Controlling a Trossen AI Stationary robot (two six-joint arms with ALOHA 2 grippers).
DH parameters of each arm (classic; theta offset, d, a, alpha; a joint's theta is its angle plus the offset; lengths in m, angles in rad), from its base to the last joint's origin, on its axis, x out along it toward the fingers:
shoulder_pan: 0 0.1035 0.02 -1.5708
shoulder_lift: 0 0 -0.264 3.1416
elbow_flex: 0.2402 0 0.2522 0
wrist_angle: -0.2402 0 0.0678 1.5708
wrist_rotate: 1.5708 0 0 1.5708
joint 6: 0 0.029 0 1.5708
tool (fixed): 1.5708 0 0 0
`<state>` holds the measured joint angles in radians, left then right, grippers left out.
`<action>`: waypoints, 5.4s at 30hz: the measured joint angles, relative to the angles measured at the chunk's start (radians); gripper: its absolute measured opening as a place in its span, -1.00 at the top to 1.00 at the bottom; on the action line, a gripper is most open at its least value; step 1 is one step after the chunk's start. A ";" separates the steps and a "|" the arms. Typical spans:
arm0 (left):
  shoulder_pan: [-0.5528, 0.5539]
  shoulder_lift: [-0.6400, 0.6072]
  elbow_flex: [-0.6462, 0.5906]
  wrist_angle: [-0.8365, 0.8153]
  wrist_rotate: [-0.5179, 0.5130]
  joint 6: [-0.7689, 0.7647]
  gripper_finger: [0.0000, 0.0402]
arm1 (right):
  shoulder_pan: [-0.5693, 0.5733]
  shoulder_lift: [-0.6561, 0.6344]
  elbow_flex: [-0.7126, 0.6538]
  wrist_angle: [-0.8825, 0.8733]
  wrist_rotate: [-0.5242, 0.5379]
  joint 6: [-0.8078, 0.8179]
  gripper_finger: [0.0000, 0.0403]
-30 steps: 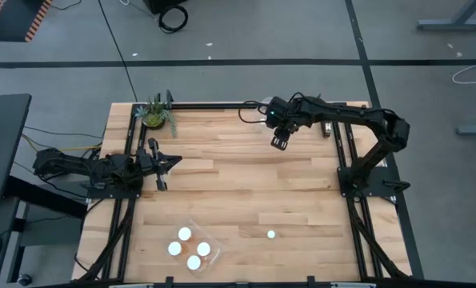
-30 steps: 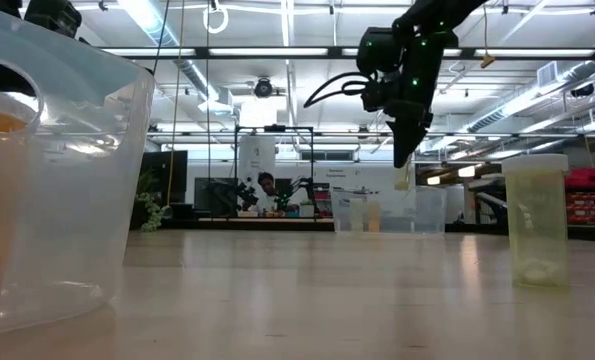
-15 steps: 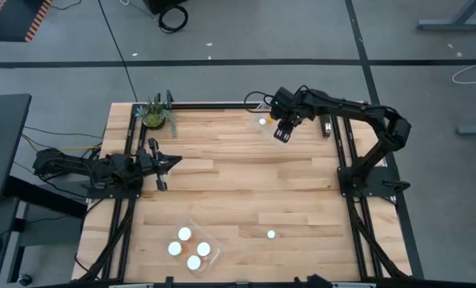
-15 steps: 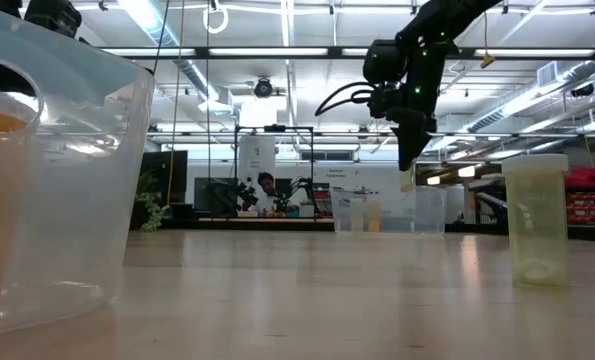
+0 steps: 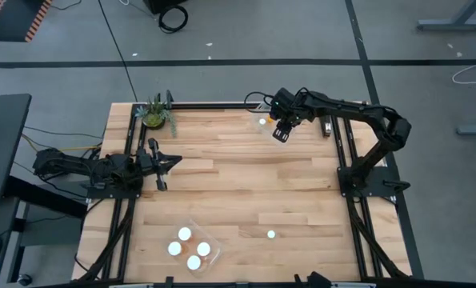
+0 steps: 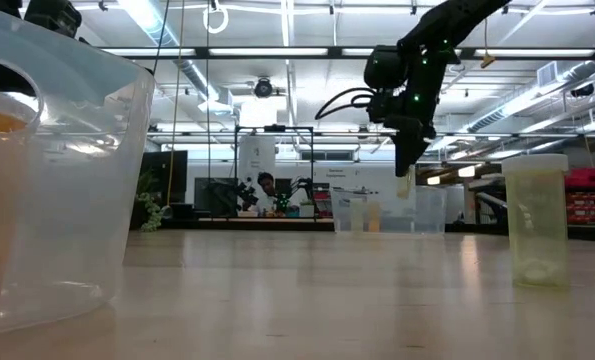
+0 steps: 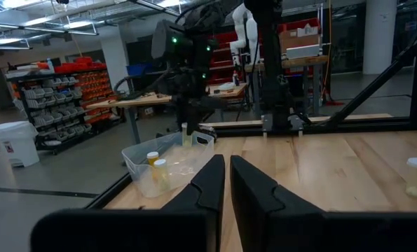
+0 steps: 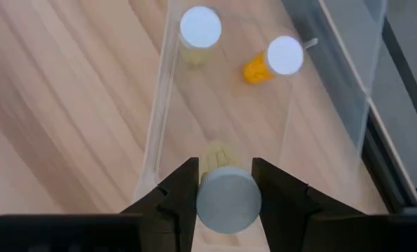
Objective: Pick and place medicine bottles into bin by pill shape (circle, oval)
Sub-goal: Put the yellow tablet bottle into the top transparent bin
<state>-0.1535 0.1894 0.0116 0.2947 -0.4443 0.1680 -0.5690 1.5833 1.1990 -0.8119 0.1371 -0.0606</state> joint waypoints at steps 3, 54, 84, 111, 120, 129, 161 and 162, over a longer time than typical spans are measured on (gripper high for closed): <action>0.000 0.000 0.000 0.000 0.000 0.000 0.86 | -0.002 0.000 -0.040 0.037 0.000 -0.004 0.33; 0.000 0.000 0.000 0.000 0.000 0.000 0.84 | -0.096 0.000 -0.173 0.200 -0.015 -0.078 0.33; 0.000 0.000 0.000 0.000 0.000 0.000 0.87 | -0.095 0.000 -0.262 0.351 -0.007 -0.100 0.33; 0.000 0.000 0.000 0.000 0.000 0.000 0.86 | -0.097 0.000 -0.262 0.337 -0.007 -0.063 0.14; 0.000 0.000 0.000 0.000 0.000 0.000 0.84 | -0.097 0.000 -0.231 0.326 -0.007 -0.063 0.14; 0.000 0.000 0.000 0.000 0.000 0.000 0.88 | -0.095 0.000 -0.162 0.287 -0.007 -0.054 0.14; 0.000 0.000 0.000 0.000 0.000 0.000 0.85 | 0.452 0.000 -0.159 0.289 -0.129 0.214 0.14; 0.000 0.000 0.000 0.000 0.000 0.000 0.86 | 0.475 0.000 -0.159 0.289 -0.129 0.228 0.14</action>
<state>-0.1539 0.1890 0.0116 0.2947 -0.4442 0.1680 -0.0941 1.5829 1.0397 -0.5224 0.0078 0.1673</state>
